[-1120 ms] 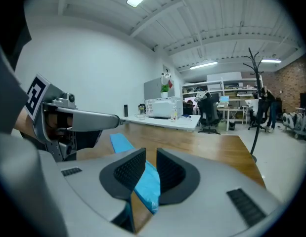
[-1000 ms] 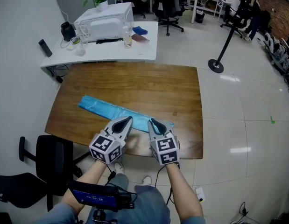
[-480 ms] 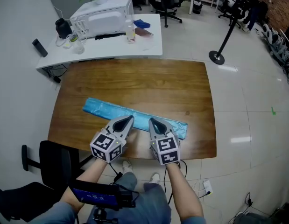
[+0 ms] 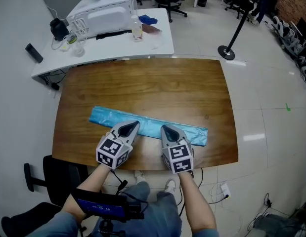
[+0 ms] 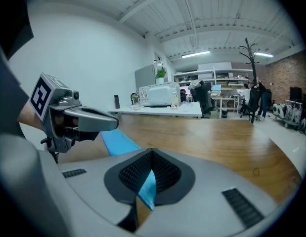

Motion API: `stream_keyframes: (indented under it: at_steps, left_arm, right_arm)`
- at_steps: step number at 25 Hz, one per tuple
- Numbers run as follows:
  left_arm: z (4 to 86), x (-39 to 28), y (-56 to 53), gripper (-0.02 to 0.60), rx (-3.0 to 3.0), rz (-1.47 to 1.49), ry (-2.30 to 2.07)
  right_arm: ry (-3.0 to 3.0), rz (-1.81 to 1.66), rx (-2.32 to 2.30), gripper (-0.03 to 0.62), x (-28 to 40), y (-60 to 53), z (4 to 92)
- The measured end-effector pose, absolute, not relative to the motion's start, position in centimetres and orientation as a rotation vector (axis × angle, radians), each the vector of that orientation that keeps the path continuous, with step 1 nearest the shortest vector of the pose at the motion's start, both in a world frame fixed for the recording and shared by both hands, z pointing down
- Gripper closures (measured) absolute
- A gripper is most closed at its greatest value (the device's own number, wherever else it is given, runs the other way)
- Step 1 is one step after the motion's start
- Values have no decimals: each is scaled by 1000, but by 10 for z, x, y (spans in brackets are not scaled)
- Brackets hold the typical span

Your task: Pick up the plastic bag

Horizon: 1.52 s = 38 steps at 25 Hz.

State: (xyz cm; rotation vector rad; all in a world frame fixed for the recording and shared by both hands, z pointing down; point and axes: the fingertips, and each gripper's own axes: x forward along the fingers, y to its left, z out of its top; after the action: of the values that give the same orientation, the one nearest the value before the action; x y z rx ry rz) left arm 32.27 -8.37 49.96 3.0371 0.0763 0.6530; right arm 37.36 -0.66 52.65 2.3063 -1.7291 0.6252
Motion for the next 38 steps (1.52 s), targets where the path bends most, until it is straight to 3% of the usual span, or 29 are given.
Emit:
stream_keyframes:
  at_steps: [14, 23, 38]
  left_arm:
    - [582, 297, -156, 569, 2971, 1243, 20]
    - [609, 290, -160, 569, 2867, 1398, 53]
    - [604, 279, -149, 569, 2825, 1385, -11]
  right_arm:
    - [-1435, 751, 2201, 594, 396, 18, 582]
    - [-1396, 789, 2126, 594, 396, 16, 597]
    - [-1436, 757, 2049, 594, 394, 16, 598]
